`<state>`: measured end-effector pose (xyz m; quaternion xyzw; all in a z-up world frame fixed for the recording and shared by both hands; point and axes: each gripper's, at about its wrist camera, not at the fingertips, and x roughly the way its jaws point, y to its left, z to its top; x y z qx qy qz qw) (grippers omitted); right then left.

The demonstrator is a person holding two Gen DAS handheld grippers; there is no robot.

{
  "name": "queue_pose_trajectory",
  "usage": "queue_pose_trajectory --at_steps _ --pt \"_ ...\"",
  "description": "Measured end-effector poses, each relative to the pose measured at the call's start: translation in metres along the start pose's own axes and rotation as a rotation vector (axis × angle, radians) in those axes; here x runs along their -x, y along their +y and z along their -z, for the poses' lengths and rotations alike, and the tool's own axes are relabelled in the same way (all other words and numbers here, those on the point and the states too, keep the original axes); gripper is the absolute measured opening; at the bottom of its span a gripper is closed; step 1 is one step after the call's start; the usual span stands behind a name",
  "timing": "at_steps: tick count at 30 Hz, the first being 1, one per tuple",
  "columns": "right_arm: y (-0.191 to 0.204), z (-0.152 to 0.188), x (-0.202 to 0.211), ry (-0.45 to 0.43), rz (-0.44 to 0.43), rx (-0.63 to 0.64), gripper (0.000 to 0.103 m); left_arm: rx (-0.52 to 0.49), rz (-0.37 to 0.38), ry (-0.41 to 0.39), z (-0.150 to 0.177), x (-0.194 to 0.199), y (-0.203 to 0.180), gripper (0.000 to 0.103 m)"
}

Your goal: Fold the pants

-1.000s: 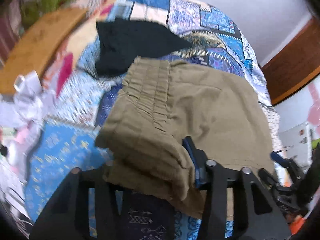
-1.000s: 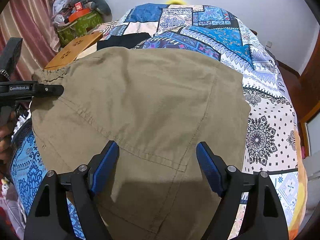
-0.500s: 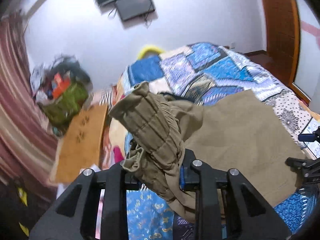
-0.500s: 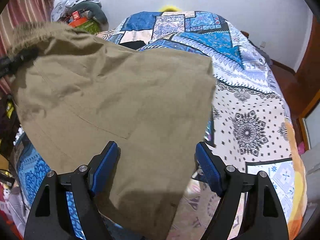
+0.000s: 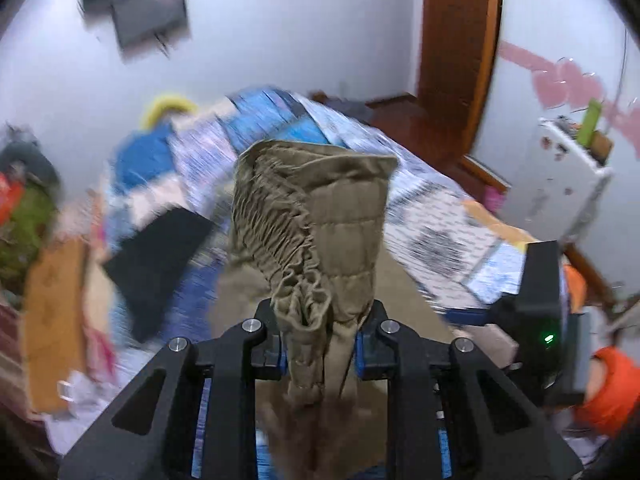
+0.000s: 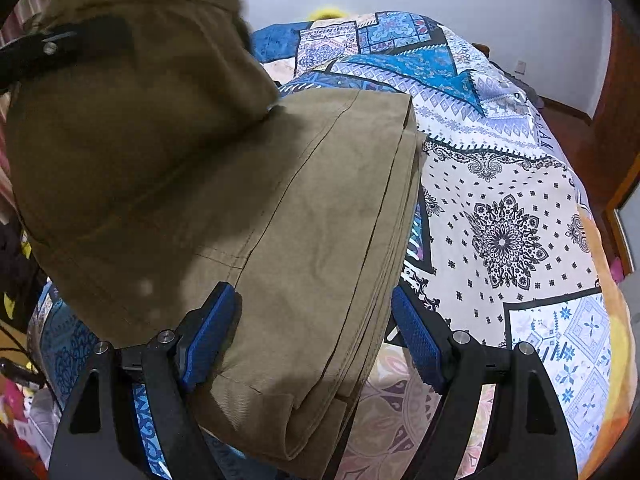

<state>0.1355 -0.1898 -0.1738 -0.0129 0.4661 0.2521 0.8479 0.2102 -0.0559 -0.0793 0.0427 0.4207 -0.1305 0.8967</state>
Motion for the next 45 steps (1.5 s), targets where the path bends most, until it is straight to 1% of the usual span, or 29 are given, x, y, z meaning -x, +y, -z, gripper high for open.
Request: queue_pose_trajectory --at_steps 3,5,6,7,8,9,10,14,16,20,22,25,28,31,33,36,38,41,44,45 --pt "-0.004 0.002 0.004 -0.015 0.0 -0.021 0.077 0.033 0.082 0.073 -0.001 -0.02 -0.005 0.023" --pt "-0.007 0.003 0.008 -0.024 0.004 -0.03 0.077 0.02 0.088 0.098 0.001 -0.026 -0.009 0.026" --pt "-0.009 0.003 0.01 -0.031 0.008 -0.036 0.077 0.009 0.085 0.108 0.001 -0.027 -0.011 0.032" --pt "-0.012 0.004 0.014 -0.041 0.015 -0.044 0.077 0.0 0.085 0.122 0.002 -0.029 -0.012 0.048" --pt "-0.014 0.005 0.017 -0.048 0.019 -0.05 0.077 -0.002 0.09 0.133 0.003 -0.03 -0.013 0.057" --pt "-0.016 0.005 0.019 -0.054 0.024 -0.056 0.078 0.0 0.098 0.136 0.006 -0.031 -0.014 0.07" --pt "-0.018 0.006 0.022 -0.062 0.03 -0.065 0.078 0.004 0.109 0.135 0.008 -0.03 -0.014 0.072" --pt "-0.027 0.01 0.031 -0.078 0.058 -0.088 0.078 0.0 0.143 0.157 0.017 -0.026 -0.012 0.073" --pt "-0.031 0.012 0.034 -0.08 0.071 -0.093 0.078 0.006 0.153 0.16 0.019 -0.024 -0.007 0.077" --pt "-0.037 0.014 0.038 -0.082 0.092 -0.108 0.078 0.006 0.184 0.133 0.02 -0.009 0.003 0.079" --pt "-0.039 0.015 0.039 -0.083 0.095 -0.114 0.078 0.006 0.148 0.101 0.019 0.0 0.008 0.086" --pt "-0.04 0.015 0.038 -0.079 0.125 -0.105 0.078 0.014 0.073 0.068 0.014 0.006 0.022 0.088" --pt "-0.041 0.017 0.039 -0.083 0.122 -0.108 0.078 0.029 -0.025 0.059 0.006 0.001 0.046 0.088" --pt "-0.043 0.018 0.039 -0.081 0.12 -0.122 0.078 0.031 -0.145 0.071 -0.005 -0.017 0.075 0.089" --pt "-0.045 0.019 0.039 -0.08 0.124 -0.133 0.078 0.029 -0.19 0.109 -0.015 -0.036 0.094 0.089" --pt "-0.047 0.021 0.039 -0.078 0.131 -0.149 0.078 0.028 -0.196 0.189 -0.028 -0.075 0.117 0.089" --pt "-0.048 0.022 0.04 -0.076 0.137 -0.16 0.078 0.015 -0.2 0.225 -0.033 -0.095 0.121 0.089" --pt "-0.052 0.024 0.041 -0.076 0.149 -0.177 0.078 0.002 -0.193 0.263 -0.04 -0.127 0.121 0.089" --pt "-0.058 0.026 0.042 -0.073 0.158 -0.199 0.078 0.016 -0.146 0.305 -0.047 -0.16 0.113 0.089" --pt "-0.06 0.027 0.043 -0.072 0.162 -0.205 0.078 0.017 -0.142 0.319 -0.047 -0.168 0.11 0.089"
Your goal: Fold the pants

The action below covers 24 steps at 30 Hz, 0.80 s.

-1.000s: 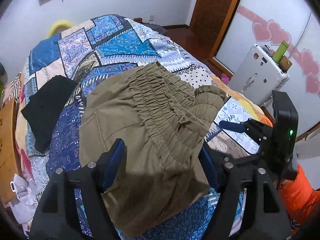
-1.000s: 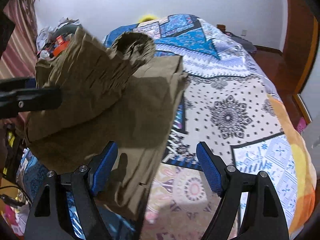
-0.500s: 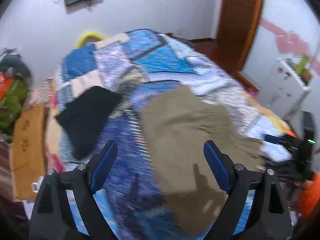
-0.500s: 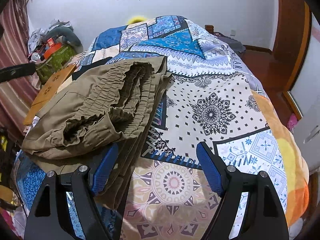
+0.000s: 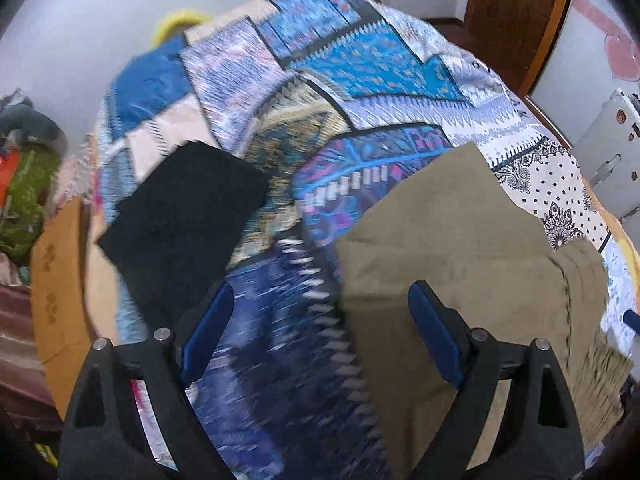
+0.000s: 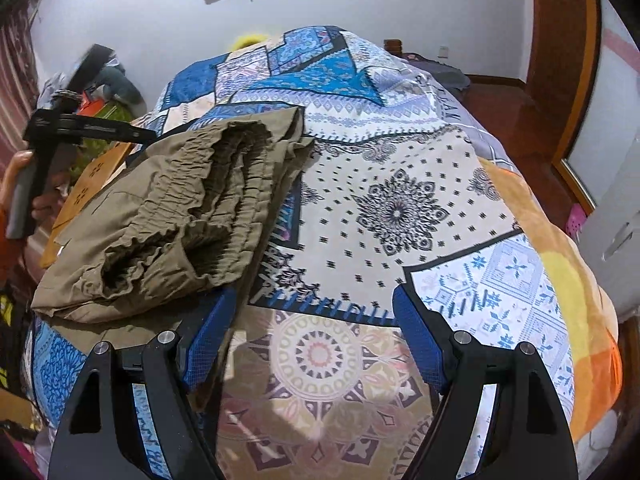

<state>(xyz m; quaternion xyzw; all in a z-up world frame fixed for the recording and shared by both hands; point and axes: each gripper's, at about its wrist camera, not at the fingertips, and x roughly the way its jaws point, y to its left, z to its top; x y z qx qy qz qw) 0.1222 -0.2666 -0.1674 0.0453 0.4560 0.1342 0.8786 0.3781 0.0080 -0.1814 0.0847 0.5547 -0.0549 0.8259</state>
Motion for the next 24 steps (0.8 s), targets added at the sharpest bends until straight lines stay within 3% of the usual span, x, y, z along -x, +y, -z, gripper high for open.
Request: queue_pose_trajectory --at_steps 3,4,6,11,16,20,24 --pt "-0.004 0.001 0.003 -0.002 0.012 -0.009 0.078 -0.046 -0.087 0.073 -0.004 -0.034 -0.018 0.09" --pt "-0.005 0.002 0.005 -0.006 0.021 -0.006 0.078 -0.061 -0.11 0.088 -0.002 -0.042 -0.021 0.095" --pt "-0.007 0.003 0.01 -0.014 0.041 0.003 0.078 -0.095 -0.154 0.055 0.006 -0.047 -0.024 0.103" --pt "-0.01 0.003 0.019 -0.031 0.058 0.007 0.078 -0.18 -0.257 -0.004 0.033 -0.03 -0.02 0.103" --pt "-0.002 0.0 0.028 -0.06 0.041 0.006 0.078 -0.154 -0.292 -0.031 0.069 -0.01 0.009 0.103" --pt "0.018 -0.005 0.033 -0.084 0.022 0.052 0.078 -0.082 -0.263 -0.008 0.097 0.005 0.035 0.103" --pt "0.04 -0.009 0.036 -0.108 0.008 0.104 0.078 -0.092 -0.261 0.011 0.139 0.021 0.045 0.103"
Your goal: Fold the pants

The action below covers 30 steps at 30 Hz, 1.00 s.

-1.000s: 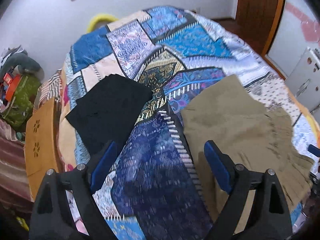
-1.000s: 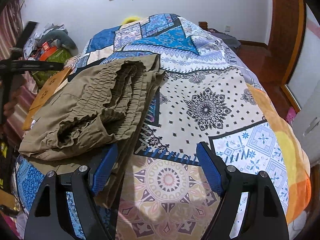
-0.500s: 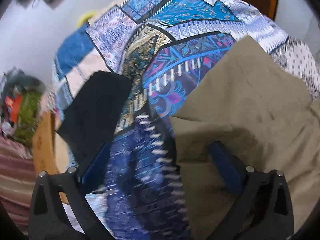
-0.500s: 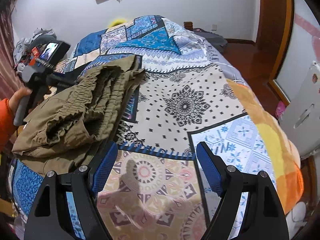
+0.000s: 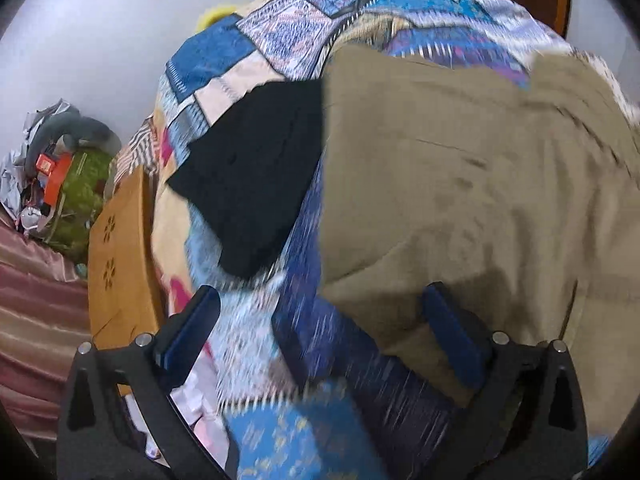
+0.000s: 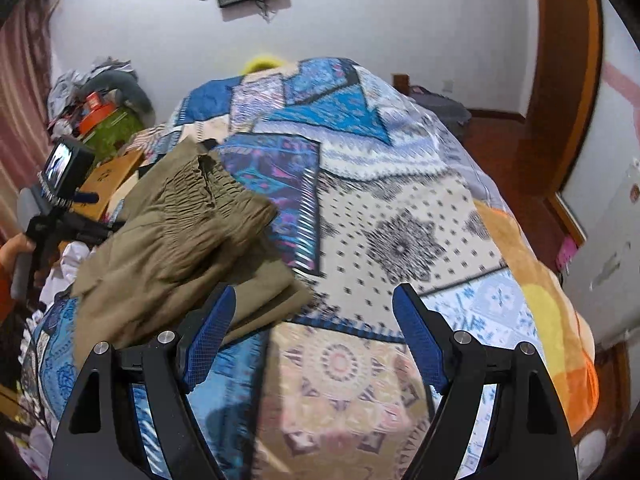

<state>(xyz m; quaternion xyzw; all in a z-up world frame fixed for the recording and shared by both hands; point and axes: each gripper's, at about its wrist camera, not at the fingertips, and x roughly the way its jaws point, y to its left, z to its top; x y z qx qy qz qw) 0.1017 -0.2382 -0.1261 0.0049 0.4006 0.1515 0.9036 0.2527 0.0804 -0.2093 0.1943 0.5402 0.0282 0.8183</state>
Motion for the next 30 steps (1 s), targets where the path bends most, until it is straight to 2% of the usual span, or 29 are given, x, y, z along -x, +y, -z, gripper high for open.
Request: queue_pose_trajectory --at_steps 2,5,10,16,18,20,22,25,27,30 --pt "0.007 -0.002 -0.001 -0.004 -0.01 0.009 0.078 -0.007 -0.006 -0.009 0.017 0.006 0.002 0.103" --pt "0.016 -0.003 -0.005 -0.002 -0.03 0.017 0.078 0.033 -0.007 -0.004 0.046 0.015 0.01 0.103" --pt "0.029 -0.006 -0.008 0.001 -0.069 0.021 0.078 0.174 0.072 0.017 0.085 0.025 0.023 0.103" --pt "0.041 -0.007 -0.011 0.001 -0.076 0.063 0.078 0.271 0.171 0.006 0.115 0.043 0.027 0.103" --pt "0.044 -0.006 -0.014 0.021 -0.099 0.065 0.078 0.296 0.182 -0.002 0.115 0.05 0.034 0.102" --pt "0.048 -0.003 -0.016 0.036 -0.118 0.069 0.078 0.332 0.162 -0.041 0.107 0.058 0.046 0.102" --pt "0.052 0.0 -0.021 0.05 -0.125 0.078 0.078 0.37 0.147 -0.088 0.095 0.066 0.06 0.102" --pt "0.054 0.003 -0.026 0.064 -0.124 0.072 0.078 0.388 0.117 -0.11 0.071 0.061 0.071 0.102" --pt "0.055 0.003 -0.026 0.066 -0.127 0.064 0.078 0.381 0.103 -0.1 0.053 0.047 0.073 0.102" --pt "0.055 0.002 -0.023 0.061 -0.118 0.075 0.078 0.364 0.095 -0.028 0.032 0.015 0.068 0.102"
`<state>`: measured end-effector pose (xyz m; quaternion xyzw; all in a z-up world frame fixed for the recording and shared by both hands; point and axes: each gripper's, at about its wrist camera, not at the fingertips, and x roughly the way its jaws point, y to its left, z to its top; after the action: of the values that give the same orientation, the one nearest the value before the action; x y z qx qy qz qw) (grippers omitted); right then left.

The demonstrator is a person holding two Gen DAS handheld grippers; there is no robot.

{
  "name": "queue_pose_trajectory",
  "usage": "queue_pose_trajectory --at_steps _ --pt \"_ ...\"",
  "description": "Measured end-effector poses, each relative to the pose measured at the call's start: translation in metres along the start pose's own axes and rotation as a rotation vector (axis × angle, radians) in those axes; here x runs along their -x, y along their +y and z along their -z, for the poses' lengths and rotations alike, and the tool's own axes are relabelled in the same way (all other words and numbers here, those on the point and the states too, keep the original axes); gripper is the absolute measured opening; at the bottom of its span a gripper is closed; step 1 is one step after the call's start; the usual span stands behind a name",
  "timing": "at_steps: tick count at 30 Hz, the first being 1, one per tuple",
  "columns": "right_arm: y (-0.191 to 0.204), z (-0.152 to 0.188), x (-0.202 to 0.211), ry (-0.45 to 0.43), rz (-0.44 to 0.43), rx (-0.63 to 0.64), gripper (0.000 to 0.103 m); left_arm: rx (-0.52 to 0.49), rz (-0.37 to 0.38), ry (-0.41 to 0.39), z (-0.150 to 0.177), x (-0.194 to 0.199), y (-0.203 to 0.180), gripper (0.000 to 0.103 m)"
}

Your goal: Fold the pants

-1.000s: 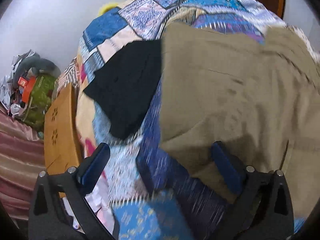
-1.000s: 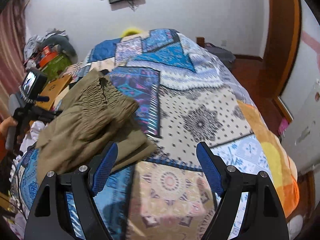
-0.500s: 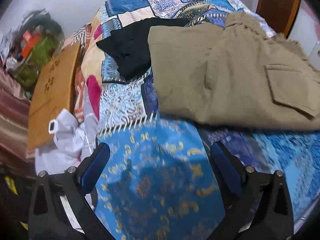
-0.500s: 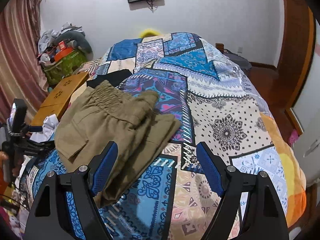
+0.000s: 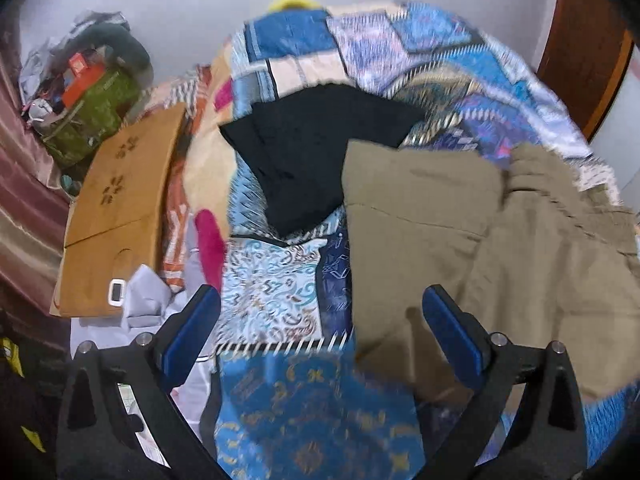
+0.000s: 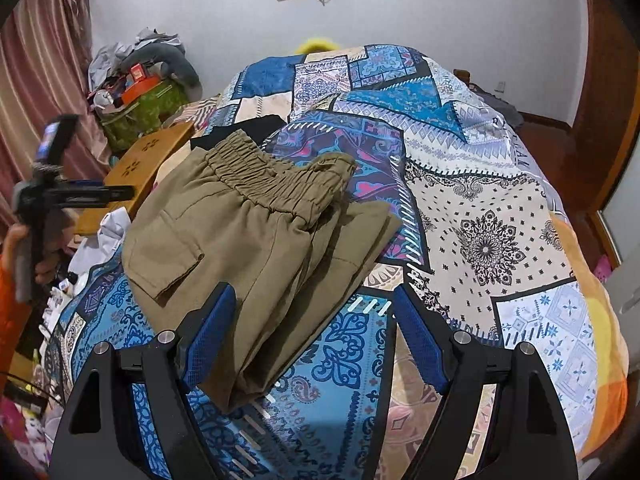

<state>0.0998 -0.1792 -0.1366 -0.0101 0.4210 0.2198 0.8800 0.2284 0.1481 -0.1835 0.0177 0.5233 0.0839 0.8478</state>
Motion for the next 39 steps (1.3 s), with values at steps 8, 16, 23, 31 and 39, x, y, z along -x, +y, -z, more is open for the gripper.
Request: queue_pose_trajectory --at_steps 8,16,23,31,39 --pt "-0.005 -0.002 0.005 -0.016 0.048 0.032 0.078 -0.094 0.031 0.09 0.012 -0.023 -0.038 0.099" --pt "-0.012 -0.009 0.01 -0.058 0.039 0.013 0.078 -0.123 0.185 0.089 0.045 0.016 -0.058 0.098" --pt "-0.003 -0.015 0.005 -0.047 -0.048 0.003 0.061 -0.085 0.152 -0.15 0.03 0.075 -0.064 0.098" --pt "0.019 -0.019 -0.019 0.003 -0.107 0.068 0.034 -0.217 0.228 -0.232 0.025 0.092 -0.122 0.074" --pt "0.012 -0.004 -0.039 0.086 -0.109 0.092 0.029 -0.296 0.174 -0.111 0.049 0.039 -0.144 0.05"
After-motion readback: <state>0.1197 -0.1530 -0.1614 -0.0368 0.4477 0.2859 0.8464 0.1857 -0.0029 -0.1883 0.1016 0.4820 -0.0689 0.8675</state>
